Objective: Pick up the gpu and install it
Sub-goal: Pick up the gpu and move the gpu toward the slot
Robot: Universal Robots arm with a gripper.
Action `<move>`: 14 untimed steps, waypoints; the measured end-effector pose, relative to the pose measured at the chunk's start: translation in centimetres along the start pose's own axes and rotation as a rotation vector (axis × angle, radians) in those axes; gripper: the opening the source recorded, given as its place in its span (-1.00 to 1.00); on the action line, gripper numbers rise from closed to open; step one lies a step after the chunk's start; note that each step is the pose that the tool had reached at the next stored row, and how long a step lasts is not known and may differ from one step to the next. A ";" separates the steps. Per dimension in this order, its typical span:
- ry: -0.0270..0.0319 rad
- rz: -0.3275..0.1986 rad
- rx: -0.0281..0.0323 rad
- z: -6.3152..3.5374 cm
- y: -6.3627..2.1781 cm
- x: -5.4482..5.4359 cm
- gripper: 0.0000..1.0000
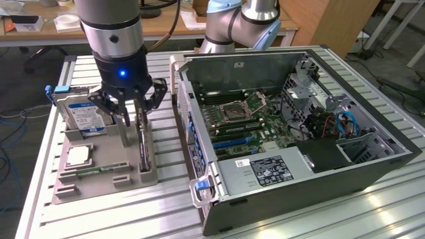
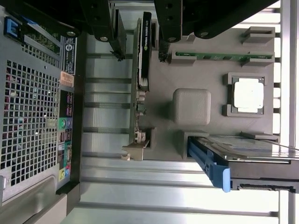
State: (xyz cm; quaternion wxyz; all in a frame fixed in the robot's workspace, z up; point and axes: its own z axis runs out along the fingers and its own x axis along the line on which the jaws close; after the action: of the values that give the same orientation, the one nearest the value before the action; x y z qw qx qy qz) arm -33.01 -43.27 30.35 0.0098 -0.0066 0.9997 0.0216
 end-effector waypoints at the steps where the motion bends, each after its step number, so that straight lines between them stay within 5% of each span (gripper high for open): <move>1: 0.0000 0.000 0.0000 0.03 0.00 0.0 -0.17; 14: 0.0000 0.000 0.0011 0.31 -0.02 0.0 -0.17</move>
State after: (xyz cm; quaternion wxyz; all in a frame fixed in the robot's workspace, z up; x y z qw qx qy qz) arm -33.01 -43.28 30.04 0.0098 -0.0067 0.9997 0.0211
